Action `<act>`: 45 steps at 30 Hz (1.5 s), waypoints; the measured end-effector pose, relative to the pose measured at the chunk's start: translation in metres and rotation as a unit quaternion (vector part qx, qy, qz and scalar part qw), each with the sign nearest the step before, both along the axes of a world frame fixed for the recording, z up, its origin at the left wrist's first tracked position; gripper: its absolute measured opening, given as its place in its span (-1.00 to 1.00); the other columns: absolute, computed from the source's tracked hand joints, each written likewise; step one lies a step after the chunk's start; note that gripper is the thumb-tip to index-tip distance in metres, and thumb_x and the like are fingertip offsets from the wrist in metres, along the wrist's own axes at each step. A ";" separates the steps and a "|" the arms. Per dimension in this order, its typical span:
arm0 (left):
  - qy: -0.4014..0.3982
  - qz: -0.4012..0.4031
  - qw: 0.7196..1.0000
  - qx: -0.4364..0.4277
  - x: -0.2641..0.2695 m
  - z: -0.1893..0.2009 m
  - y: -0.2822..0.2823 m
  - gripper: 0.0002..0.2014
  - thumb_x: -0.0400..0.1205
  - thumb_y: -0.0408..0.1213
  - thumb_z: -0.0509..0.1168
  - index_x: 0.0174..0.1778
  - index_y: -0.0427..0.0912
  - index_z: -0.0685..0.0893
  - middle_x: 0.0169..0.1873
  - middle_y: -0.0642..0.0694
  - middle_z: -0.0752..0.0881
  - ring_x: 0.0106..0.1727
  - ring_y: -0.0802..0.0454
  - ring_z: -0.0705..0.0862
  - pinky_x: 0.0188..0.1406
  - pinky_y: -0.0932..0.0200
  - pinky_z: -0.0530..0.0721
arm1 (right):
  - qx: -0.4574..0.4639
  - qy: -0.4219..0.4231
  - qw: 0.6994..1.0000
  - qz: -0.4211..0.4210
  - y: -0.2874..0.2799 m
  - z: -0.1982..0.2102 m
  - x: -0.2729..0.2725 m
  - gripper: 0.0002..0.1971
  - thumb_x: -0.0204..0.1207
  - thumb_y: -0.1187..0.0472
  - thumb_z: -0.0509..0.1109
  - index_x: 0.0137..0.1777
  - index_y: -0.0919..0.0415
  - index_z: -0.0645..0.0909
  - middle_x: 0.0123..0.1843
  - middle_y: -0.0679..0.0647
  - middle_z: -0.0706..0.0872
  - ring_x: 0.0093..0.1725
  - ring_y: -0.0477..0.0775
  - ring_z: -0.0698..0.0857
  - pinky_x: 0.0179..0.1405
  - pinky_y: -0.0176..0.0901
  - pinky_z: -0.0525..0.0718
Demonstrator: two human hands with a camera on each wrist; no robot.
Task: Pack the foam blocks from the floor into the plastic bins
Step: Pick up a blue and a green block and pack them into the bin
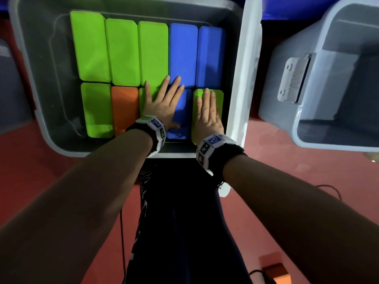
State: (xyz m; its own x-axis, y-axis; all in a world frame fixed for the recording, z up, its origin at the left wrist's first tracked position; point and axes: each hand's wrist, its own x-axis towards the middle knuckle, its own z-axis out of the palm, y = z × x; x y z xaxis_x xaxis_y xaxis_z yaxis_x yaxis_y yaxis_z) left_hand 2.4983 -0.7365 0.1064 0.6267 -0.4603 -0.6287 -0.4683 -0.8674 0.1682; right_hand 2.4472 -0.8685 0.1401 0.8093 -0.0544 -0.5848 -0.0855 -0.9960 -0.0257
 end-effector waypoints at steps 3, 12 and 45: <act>0.033 0.018 0.999 -0.009 0.004 0.010 -0.004 0.13 0.41 0.27 0.37 0.69 -0.12 -0.15 0.69 -0.02 -0.21 0.70 -0.07 -0.21 0.49 -0.55 -0.15 | -0.027 0.019 0.999 0.031 -0.006 0.006 0.000 -0.36 0.51 0.32 -0.31 0.64 0.41 0.00 0.67 0.31 0.05 0.66 0.30 0.08 0.60 -0.02 0.14; 0.023 0.118 0.992 -0.027 0.022 0.061 0.026 -0.26 0.67 -0.12 0.17 0.69 -0.13 -0.09 0.69 -0.04 -0.14 0.70 -0.01 -0.19 0.61 -0.37 -0.11 | 0.152 -0.134 0.970 -0.132 -0.015 0.024 0.027 -0.51 0.62 0.21 0.12 0.52 0.37 0.38 0.62 0.36 0.23 0.61 0.44 0.17 0.57 0.21 0.09; 0.028 -0.058 0.998 -0.019 0.042 0.021 0.045 -0.27 0.66 0.12 0.13 0.68 0.10 -0.08 0.68 -0.02 -0.27 0.68 -0.10 -0.29 0.45 -0.59 -0.21 | 0.025 -0.144 0.872 -0.468 0.051 -0.016 0.023 -0.34 0.65 -0.14 0.01 0.65 0.23 0.12 0.68 0.22 0.11 0.66 0.24 0.12 0.58 0.23 0.10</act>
